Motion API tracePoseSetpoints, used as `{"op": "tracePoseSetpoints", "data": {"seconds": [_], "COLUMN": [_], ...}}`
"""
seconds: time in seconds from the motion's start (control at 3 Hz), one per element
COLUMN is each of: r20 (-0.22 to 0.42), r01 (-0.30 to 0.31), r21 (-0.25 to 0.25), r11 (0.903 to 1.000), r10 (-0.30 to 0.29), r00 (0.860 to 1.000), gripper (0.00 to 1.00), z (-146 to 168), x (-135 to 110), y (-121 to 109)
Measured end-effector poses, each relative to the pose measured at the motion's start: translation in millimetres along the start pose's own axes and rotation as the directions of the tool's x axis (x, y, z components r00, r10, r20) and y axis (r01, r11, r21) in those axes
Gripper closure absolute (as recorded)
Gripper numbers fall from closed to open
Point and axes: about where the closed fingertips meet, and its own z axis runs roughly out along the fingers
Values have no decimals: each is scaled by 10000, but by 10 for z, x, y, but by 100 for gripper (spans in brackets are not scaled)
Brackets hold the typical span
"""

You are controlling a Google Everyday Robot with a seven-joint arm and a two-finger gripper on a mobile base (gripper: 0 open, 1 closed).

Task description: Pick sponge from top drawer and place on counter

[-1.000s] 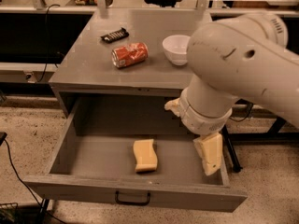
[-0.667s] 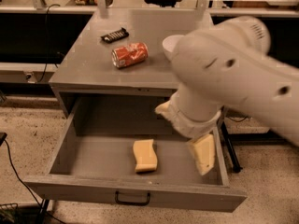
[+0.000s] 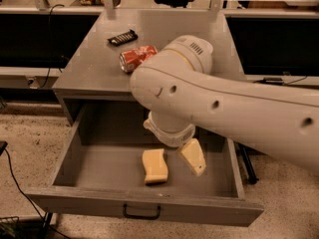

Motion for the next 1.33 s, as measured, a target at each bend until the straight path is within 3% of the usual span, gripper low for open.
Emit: {"op": "tracePoseSetpoints", "data": {"seconds": [0.33, 0.67, 1.0, 1.33], "r20": [-62, 14, 289, 750], "r01": [-90, 556, 1684, 2951], "r21": [-148, -70, 377, 923], "r11": [9999, 9984, 9850, 9510], "r10": [89, -556, -1695, -3021], "r00": [9999, 9985, 9851, 9503], "gripper": [0, 0, 0, 0], "z": [56, 190, 460, 704], "x": [1, 42, 45, -82], "y": [-17, -17, -133, -307]}}
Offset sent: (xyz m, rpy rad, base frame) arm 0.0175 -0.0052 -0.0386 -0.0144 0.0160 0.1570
